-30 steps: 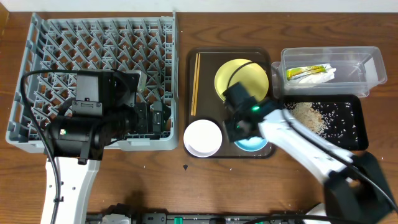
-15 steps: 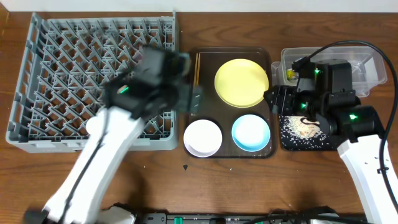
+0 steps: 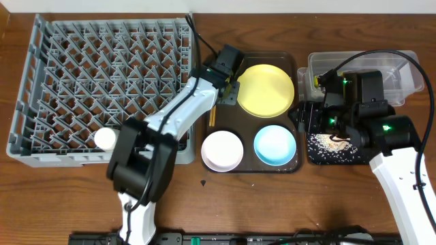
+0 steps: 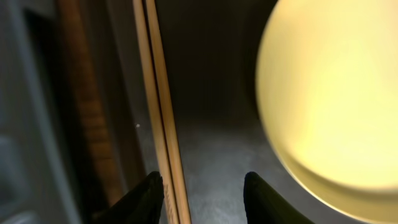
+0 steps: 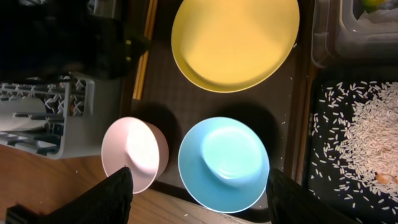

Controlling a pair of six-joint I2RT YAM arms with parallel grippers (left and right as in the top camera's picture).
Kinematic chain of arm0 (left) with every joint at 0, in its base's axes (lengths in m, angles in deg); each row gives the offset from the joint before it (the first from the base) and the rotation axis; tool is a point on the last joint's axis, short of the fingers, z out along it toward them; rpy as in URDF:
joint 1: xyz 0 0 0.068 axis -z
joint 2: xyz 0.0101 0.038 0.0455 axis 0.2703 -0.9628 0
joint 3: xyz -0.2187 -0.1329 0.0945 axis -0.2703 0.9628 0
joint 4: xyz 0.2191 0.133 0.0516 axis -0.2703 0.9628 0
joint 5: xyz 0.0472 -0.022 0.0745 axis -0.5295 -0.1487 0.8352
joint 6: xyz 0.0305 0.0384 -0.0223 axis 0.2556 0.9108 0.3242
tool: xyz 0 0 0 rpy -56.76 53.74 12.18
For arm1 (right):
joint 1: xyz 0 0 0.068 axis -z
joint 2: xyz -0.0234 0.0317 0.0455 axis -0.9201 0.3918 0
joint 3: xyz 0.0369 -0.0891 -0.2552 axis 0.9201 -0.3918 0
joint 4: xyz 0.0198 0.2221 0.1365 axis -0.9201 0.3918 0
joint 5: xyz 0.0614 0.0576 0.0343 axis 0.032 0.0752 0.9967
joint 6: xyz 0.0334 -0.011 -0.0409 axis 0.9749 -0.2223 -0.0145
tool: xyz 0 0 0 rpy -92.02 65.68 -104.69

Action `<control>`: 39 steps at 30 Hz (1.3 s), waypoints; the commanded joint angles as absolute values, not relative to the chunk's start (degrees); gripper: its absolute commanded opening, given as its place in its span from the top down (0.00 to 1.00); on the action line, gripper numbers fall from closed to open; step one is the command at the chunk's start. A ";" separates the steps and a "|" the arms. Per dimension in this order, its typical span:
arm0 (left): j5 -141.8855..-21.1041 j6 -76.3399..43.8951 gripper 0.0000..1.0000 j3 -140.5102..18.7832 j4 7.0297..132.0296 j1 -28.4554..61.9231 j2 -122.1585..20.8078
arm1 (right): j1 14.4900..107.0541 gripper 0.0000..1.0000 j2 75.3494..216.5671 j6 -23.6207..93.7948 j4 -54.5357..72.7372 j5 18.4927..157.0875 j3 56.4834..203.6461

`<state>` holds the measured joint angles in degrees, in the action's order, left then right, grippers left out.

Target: Sort waste into correct bins and load items into the dishwasher

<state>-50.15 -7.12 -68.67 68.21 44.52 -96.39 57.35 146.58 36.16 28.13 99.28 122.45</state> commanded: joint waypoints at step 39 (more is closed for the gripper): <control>-53.61 -7.75 0.56 -66.39 62.42 42.67 -95.91 | 57.50 0.34 146.34 35.50 29.29 99.71 122.82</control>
<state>-52.23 -7.21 -66.72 62.20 42.16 -100.89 57.35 146.58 36.16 29.20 99.30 122.45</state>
